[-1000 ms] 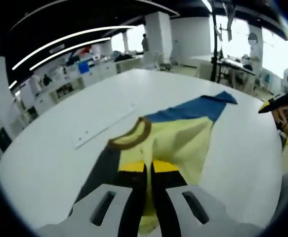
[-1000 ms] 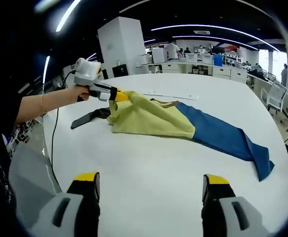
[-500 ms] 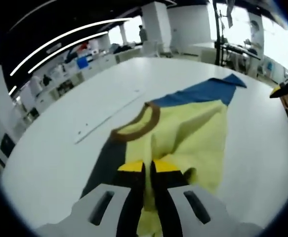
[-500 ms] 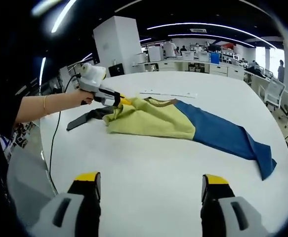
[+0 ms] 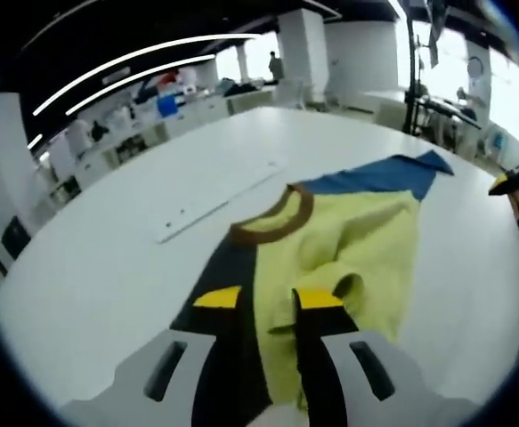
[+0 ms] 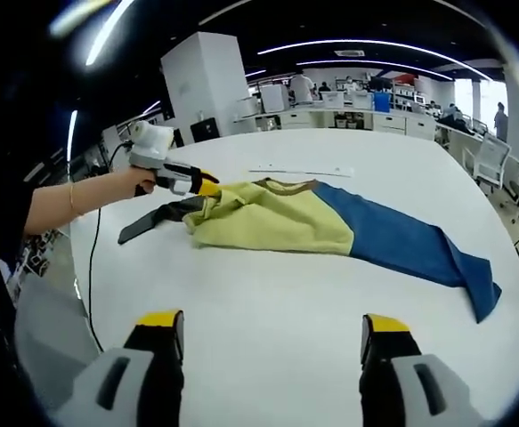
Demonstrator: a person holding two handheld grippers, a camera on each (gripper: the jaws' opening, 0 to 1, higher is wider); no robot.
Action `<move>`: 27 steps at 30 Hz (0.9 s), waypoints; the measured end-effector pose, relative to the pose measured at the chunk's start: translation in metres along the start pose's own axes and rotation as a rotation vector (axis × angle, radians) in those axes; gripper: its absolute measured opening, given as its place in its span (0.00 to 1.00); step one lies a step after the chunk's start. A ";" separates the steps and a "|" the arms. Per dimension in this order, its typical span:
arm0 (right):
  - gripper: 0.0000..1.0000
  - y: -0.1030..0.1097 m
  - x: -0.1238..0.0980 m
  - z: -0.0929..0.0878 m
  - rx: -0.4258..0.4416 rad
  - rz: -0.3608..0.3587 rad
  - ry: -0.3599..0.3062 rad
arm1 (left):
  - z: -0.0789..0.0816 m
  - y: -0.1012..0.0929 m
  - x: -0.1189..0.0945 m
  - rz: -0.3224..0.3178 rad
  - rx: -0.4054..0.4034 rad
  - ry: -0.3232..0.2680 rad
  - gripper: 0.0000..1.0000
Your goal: Fold the garment on the visible template until the final outline fits inside the template.
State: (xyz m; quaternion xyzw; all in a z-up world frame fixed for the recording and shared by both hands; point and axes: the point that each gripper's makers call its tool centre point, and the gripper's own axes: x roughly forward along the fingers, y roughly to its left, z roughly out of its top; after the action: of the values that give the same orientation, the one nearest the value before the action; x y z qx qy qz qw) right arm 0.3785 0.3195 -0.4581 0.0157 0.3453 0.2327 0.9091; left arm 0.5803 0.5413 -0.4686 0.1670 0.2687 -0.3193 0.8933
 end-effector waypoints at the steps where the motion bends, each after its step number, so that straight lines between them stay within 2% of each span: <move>1: 0.80 0.001 0.001 0.002 0.001 0.004 -0.002 | 0.000 0.002 -0.005 0.005 0.000 -0.004 0.21; 7: 0.80 0.010 0.006 0.008 -0.009 0.012 -0.003 | -0.007 0.005 -0.027 0.008 -0.006 -0.003 0.25; 14: 0.77 0.027 0.017 0.020 -0.032 0.059 -0.009 | -0.020 0.003 -0.045 0.005 -0.026 0.009 0.26; 20: 0.73 0.039 0.028 0.029 -0.051 0.091 -0.006 | -0.041 -0.001 -0.050 0.000 -0.075 0.031 0.26; 27: 0.70 0.055 0.047 0.038 -0.072 0.132 -0.004 | -0.058 -0.007 -0.052 -0.008 -0.131 0.036 0.25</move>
State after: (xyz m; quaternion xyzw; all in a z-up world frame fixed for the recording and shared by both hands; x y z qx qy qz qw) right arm 0.4102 0.3938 -0.4478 0.0063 0.3332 0.3042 0.8924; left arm 0.5200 0.5880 -0.4854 0.1126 0.3056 -0.3014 0.8962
